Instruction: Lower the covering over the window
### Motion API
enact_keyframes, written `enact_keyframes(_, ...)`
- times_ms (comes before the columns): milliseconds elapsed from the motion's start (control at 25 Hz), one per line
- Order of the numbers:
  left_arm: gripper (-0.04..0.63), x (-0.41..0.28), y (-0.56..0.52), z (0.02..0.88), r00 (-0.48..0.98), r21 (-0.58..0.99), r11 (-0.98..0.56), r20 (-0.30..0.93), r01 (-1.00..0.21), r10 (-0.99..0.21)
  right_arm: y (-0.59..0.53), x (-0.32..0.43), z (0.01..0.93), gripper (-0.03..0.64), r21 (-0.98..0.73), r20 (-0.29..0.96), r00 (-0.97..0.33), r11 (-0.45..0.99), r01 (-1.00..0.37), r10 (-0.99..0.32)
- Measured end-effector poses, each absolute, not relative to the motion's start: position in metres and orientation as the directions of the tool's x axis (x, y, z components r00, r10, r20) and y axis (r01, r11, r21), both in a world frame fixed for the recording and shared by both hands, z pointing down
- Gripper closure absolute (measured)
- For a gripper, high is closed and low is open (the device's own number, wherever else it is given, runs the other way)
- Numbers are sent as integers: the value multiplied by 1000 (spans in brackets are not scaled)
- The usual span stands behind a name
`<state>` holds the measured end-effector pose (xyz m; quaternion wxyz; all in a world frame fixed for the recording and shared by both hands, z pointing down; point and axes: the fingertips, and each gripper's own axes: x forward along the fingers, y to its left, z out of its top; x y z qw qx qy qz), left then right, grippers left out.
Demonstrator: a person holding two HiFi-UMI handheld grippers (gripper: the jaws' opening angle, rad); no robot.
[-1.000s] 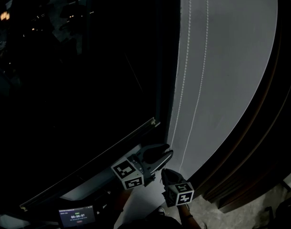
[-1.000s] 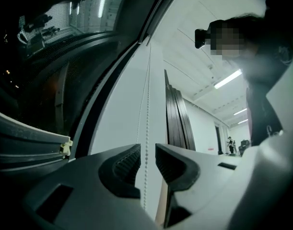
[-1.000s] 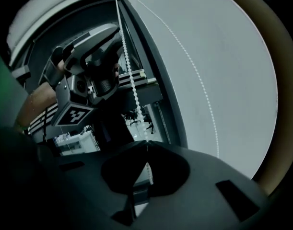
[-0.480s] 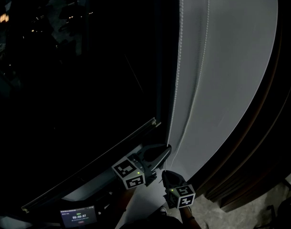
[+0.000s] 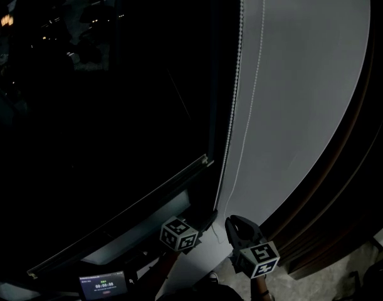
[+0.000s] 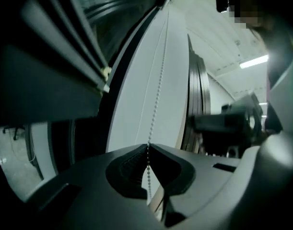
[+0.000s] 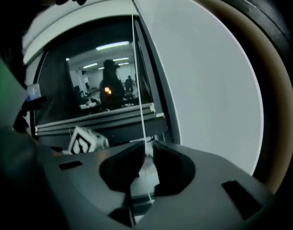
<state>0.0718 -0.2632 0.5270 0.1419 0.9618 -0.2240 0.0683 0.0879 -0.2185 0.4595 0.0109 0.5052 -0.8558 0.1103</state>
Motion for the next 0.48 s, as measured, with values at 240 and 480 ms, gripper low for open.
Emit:
enact_keyframes(240,584,53,-223,658,803,292,-819,514,-494,-301,-224,64,365,519,-112,-12,-593,590,-799,-805)
enact_keyframes(480,584,57,-213,656,808,312,-815,515,-488,-286,-247,47,310,518,0,-110,-601,605,-796,-792)
